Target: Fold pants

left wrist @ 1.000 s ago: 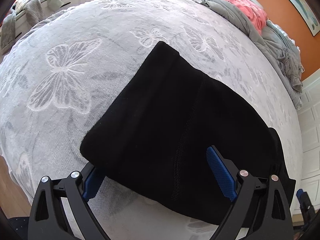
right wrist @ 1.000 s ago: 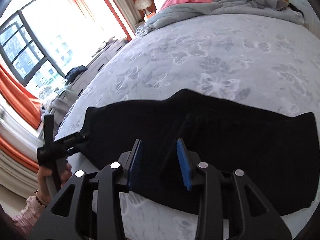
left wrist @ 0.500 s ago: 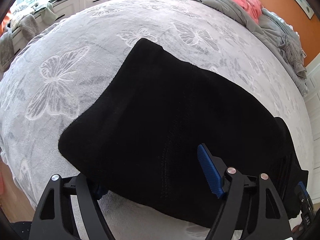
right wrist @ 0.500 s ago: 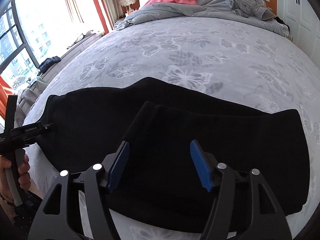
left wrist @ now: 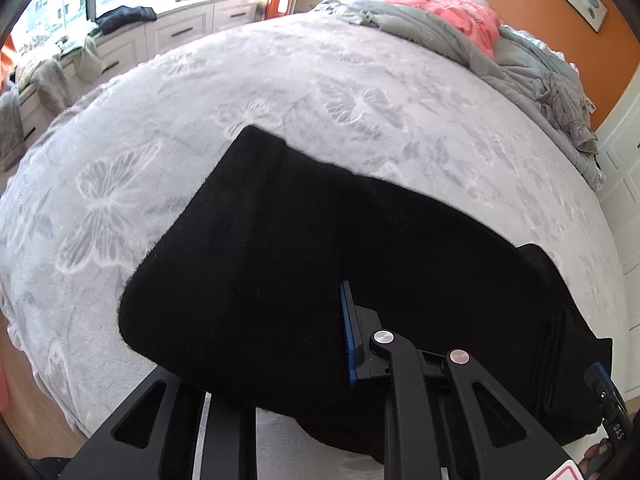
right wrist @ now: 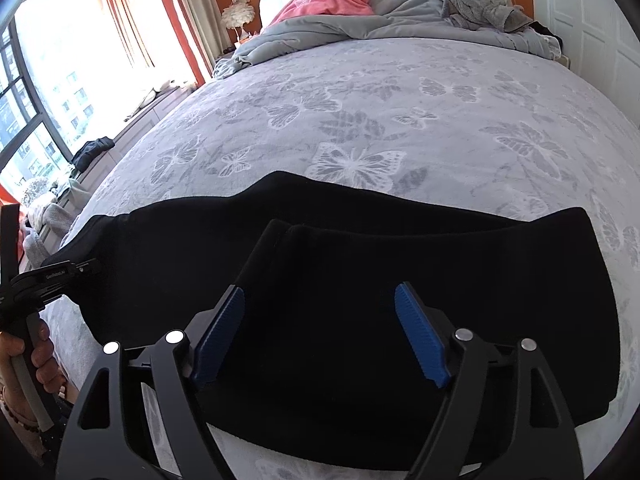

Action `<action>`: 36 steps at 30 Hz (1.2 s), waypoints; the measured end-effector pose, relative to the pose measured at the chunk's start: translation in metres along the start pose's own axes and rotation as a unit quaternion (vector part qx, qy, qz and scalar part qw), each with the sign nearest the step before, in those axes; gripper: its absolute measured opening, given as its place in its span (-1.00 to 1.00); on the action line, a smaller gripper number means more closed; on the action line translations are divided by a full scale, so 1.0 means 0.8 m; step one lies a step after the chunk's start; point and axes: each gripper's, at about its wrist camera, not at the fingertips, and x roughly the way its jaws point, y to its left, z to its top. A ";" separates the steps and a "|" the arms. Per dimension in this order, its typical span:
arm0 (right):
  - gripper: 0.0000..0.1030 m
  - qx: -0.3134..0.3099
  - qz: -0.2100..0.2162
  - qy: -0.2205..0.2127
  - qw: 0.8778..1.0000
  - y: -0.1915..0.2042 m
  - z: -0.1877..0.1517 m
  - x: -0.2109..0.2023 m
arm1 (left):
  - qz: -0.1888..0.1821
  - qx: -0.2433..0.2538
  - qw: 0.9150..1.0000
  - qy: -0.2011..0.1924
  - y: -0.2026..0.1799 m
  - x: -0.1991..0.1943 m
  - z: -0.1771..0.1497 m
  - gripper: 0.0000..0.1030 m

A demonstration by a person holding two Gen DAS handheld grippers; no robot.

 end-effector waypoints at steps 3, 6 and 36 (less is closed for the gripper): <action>0.48 0.016 -0.007 -0.012 1.000 -0.015 0.002 -0.014 | -0.053 0.036 0.996 -0.055 -0.054 -0.053 0.003 -0.71; 0.51 0.037 -0.010 -0.025 0.999 -0.038 0.002 -0.031 | -0.119 0.095 0.985 -0.075 -0.123 -0.086 -0.020 -0.63; -0.46 0.120 0.167 0.085 0.975 0.010 -0.012 0.052 | -0.117 0.063 0.987 -0.093 -0.010 -0.098 -0.053 0.68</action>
